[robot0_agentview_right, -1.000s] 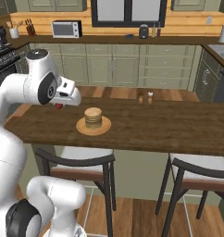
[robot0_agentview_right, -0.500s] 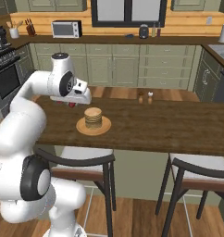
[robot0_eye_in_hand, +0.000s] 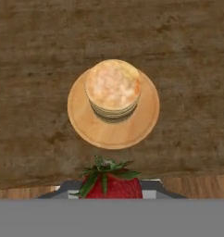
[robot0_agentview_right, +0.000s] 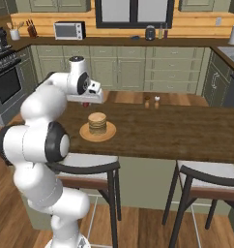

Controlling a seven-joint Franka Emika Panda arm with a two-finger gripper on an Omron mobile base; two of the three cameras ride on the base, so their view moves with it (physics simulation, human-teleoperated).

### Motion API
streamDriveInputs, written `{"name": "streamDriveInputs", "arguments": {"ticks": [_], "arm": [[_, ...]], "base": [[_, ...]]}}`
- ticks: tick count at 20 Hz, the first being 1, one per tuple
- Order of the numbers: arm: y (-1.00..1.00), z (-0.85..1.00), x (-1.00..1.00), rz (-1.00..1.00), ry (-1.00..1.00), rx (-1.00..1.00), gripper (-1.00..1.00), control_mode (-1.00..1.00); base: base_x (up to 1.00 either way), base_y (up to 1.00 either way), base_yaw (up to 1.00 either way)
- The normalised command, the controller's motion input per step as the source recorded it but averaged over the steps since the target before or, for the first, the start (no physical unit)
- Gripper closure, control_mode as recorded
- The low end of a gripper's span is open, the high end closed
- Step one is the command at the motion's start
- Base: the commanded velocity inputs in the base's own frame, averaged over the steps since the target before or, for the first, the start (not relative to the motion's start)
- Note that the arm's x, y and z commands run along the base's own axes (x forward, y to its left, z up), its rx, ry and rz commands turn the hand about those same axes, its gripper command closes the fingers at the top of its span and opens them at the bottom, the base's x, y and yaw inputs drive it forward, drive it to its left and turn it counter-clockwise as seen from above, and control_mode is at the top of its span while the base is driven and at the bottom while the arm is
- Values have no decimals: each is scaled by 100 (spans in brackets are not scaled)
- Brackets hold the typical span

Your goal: Take the strawberry from the fridge and place it on top of the pancake, located on the dining counter.

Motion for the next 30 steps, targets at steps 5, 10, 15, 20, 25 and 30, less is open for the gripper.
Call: {"name": "streamDriveInputs", "arguments": {"ticks": [5, 10, 15, 20, 25, 30], "arm": [[0, -80, 67, 0, -10, -10, 100, -100], [-19, -6, 78, 8, -3, 4, 100, -100], [-4, -34, 25, 10, 0, 6, 100, -100], [0, -31, 2, 1, 5, 0, 100, -100], [12, -14, 12, 0, 2, -5, 100, -100], [14, -16, 19, 0, 0, 0, 100, -100]], "base": [[0, 0, 0], [0, 0, 0], [0, 0, 0], [0, 0, 0], [0, 0, 0], [0, 0, 0]]}}
